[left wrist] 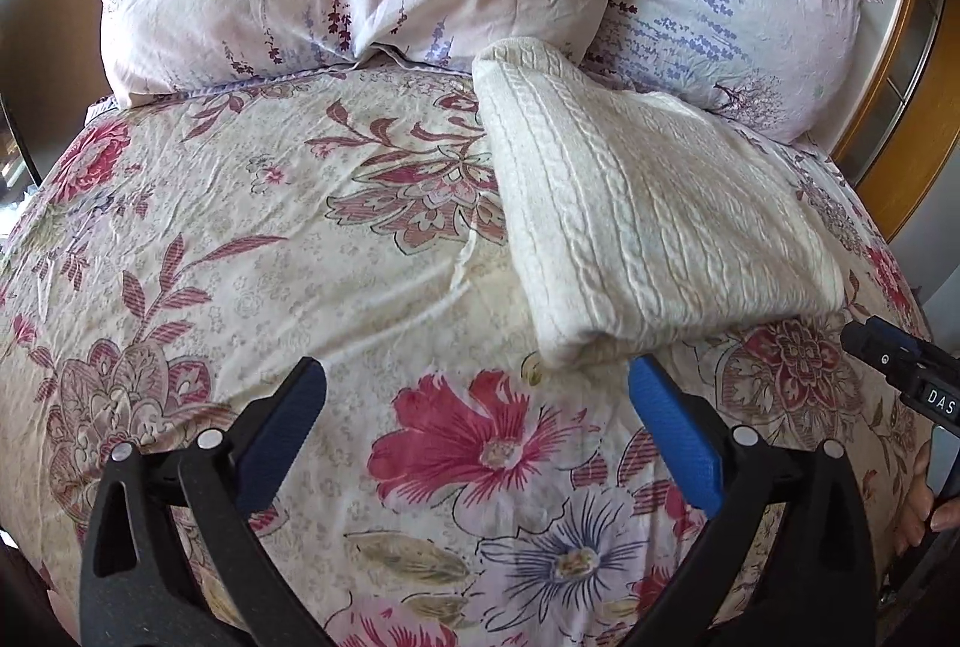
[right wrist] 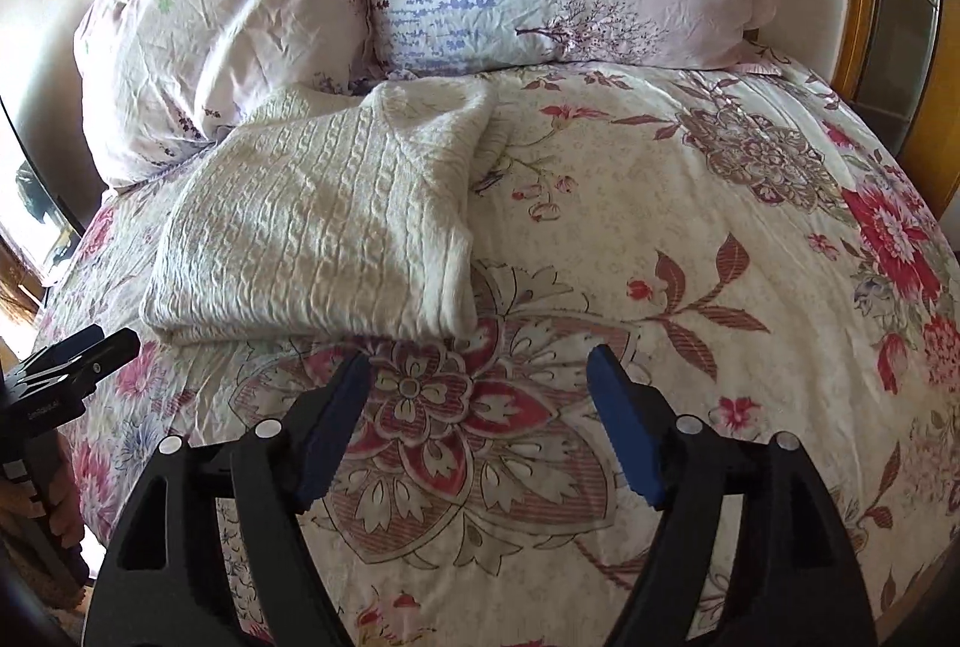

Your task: Fold small clothes

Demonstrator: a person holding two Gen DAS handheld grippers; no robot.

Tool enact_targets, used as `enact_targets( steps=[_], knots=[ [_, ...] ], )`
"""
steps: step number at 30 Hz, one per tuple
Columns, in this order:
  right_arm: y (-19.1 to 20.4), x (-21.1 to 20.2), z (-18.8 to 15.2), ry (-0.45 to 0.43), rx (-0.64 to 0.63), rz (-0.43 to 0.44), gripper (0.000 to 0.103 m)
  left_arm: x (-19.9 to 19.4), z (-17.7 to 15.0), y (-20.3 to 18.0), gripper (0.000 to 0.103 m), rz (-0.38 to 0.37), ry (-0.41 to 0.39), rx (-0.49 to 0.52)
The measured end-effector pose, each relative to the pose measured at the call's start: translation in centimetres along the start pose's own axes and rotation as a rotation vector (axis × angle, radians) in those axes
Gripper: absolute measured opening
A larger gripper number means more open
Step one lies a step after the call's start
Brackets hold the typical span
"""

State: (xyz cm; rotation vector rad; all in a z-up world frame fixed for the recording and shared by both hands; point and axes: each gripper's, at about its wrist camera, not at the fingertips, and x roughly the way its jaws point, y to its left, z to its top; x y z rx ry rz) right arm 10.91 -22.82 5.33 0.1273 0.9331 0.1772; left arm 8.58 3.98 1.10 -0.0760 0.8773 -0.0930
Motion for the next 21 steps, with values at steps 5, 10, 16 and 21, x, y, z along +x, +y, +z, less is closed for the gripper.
enact_targets(
  steps=[5,10,16,21],
  knots=[
    [1.7,1.1,-1.2,0.034,-0.046,-0.028,0.097,0.3,-0.7,-1.0,0.101,0.014,0.018,0.028],
    [3.2,1.5,-1.7,0.041,-0.103,-0.088,0.102,0.5,-1.1,-2.1,0.101,0.034,0.017,0.055],
    [3.0,2.7,-2.0,0.093,-0.061,-0.095,0.102,1.6,-1.5,-2.2,0.101,0.046,0.041,0.040],
    [3.0,3.3,-2.3,0.091,-0.064,-0.123,0.102,1.9,-1.7,-2.7,0.101,0.080,0.037,0.073]
  ],
)
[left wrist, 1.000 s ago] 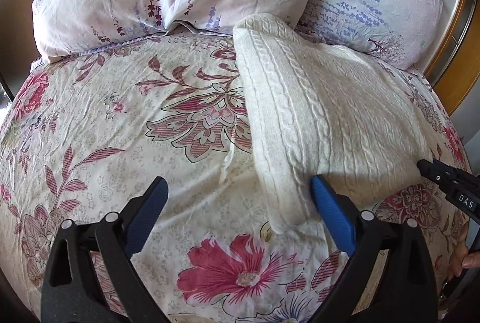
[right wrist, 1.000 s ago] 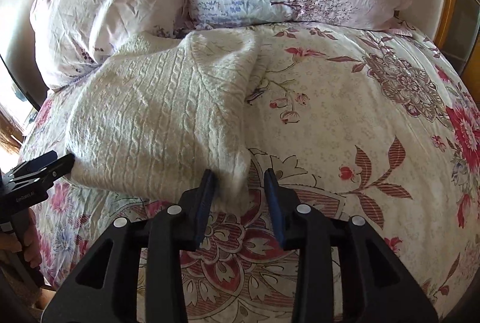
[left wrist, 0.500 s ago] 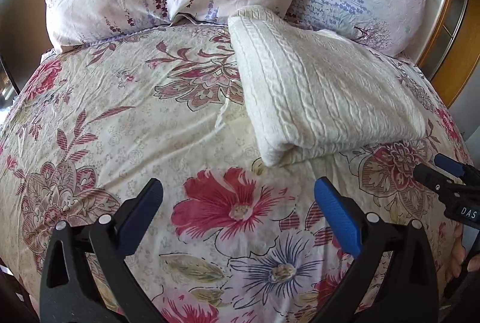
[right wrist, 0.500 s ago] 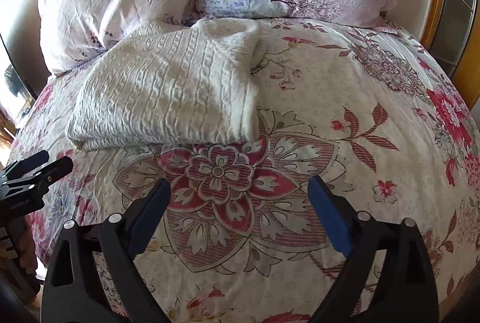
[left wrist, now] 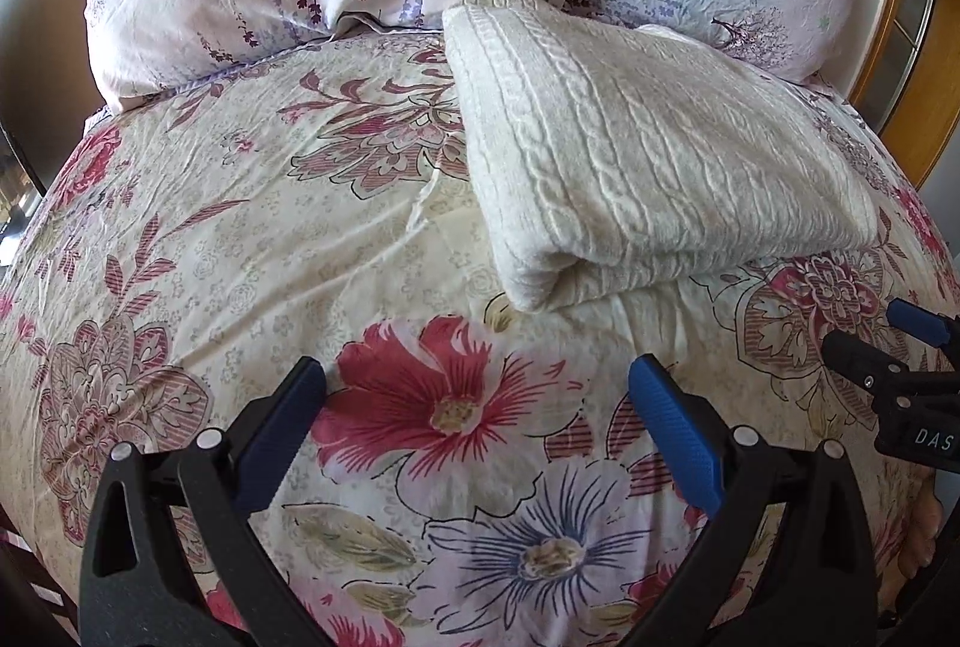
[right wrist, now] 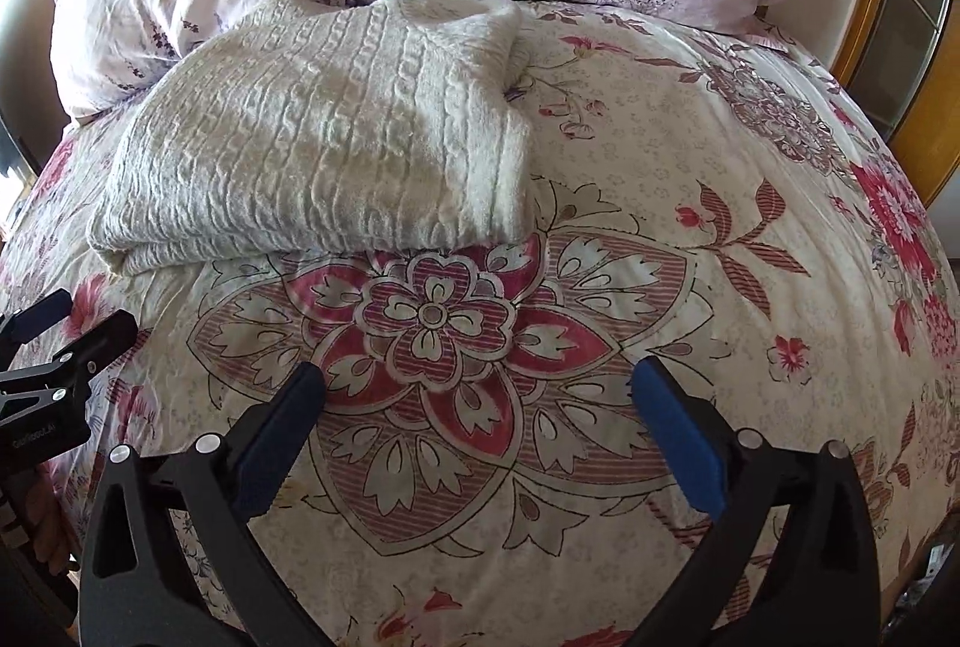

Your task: Fold small clothes

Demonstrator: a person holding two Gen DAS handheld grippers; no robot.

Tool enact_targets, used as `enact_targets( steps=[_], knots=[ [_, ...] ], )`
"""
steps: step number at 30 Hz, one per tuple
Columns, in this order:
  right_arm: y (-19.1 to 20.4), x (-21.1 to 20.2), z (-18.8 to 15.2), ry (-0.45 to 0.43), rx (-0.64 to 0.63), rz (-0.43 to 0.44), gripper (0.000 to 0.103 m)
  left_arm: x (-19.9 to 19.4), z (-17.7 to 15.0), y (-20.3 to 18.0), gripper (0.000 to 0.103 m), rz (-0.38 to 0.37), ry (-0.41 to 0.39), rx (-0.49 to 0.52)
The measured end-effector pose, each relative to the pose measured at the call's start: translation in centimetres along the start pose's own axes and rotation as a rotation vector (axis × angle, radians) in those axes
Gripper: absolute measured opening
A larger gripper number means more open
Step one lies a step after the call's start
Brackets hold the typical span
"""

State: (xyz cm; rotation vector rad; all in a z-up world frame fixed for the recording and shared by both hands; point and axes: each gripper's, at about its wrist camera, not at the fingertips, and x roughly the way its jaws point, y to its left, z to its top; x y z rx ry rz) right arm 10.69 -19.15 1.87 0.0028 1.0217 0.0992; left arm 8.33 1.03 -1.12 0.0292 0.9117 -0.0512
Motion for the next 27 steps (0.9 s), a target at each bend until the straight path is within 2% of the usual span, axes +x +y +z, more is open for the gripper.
enact_targets(
  steps=[12,27],
  knots=[
    [0.15,-0.15,-0.34,-0.043,0.012,-0.012,0.102,0.21,0.19,-0.11,0.101,0.011,0.000,0.004],
    [0.17,-0.24,-0.41,-0.048,0.016,-0.015,0.102,0.17,0.11,-0.13,0.101,0.011,0.000,0.002]
  ],
)
